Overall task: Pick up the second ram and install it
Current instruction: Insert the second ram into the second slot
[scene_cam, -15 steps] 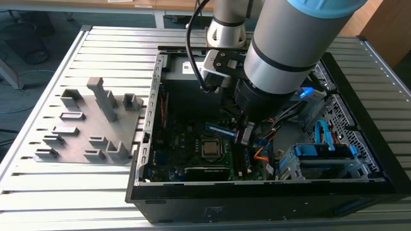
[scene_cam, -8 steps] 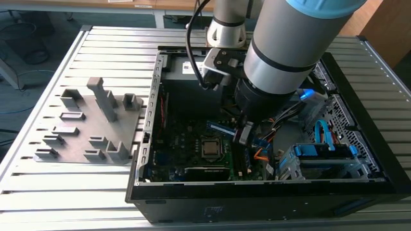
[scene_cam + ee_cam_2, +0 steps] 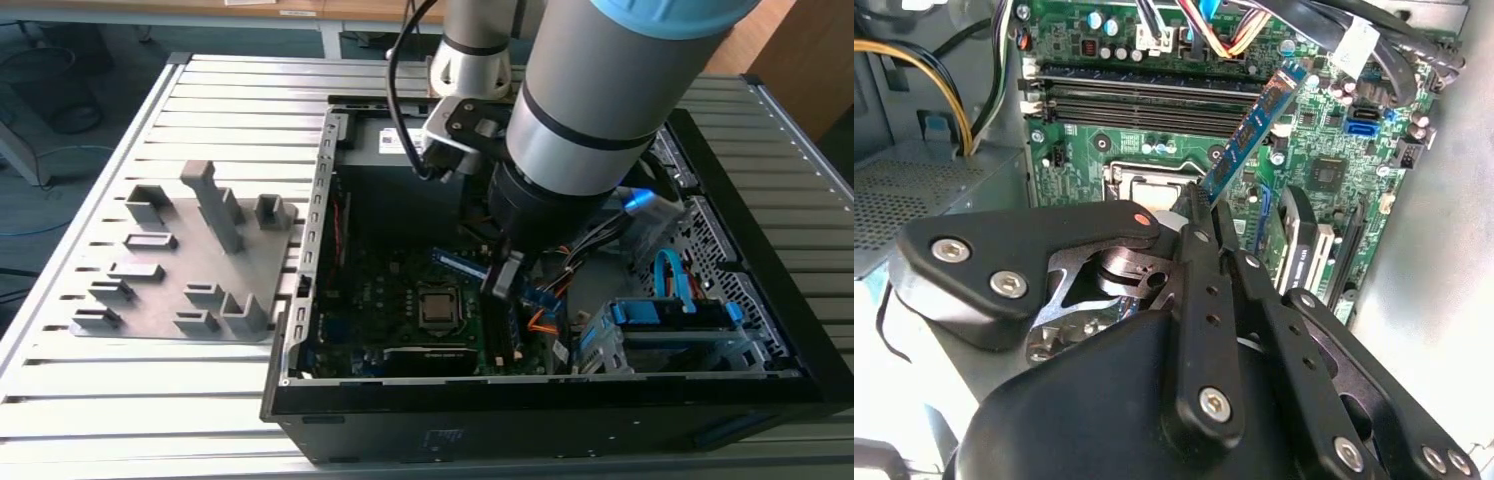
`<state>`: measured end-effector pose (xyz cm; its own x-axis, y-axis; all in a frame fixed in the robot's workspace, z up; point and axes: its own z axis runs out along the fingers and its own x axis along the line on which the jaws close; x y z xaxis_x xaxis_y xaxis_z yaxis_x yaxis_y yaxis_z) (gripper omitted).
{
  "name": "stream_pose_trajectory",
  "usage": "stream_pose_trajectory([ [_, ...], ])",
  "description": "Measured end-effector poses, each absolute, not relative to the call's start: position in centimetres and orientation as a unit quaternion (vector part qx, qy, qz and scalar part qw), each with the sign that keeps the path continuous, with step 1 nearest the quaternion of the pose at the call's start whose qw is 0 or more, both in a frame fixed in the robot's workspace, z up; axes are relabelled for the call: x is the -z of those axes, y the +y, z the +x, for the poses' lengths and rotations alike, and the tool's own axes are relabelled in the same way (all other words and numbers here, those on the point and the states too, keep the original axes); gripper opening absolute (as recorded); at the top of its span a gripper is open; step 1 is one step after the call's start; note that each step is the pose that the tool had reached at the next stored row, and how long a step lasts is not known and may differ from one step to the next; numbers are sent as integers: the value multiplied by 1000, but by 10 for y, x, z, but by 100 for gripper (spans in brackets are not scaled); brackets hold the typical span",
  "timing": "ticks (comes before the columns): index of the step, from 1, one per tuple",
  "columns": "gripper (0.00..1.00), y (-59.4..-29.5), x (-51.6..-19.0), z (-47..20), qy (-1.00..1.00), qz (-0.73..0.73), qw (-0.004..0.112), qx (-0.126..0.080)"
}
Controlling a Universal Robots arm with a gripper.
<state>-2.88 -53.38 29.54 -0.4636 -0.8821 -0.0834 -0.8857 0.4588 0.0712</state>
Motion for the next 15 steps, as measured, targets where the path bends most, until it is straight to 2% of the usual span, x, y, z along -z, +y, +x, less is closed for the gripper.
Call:
stream_pose_trajectory([
  [15,14,-534,-295,-29,880,-471,20,-51],
])
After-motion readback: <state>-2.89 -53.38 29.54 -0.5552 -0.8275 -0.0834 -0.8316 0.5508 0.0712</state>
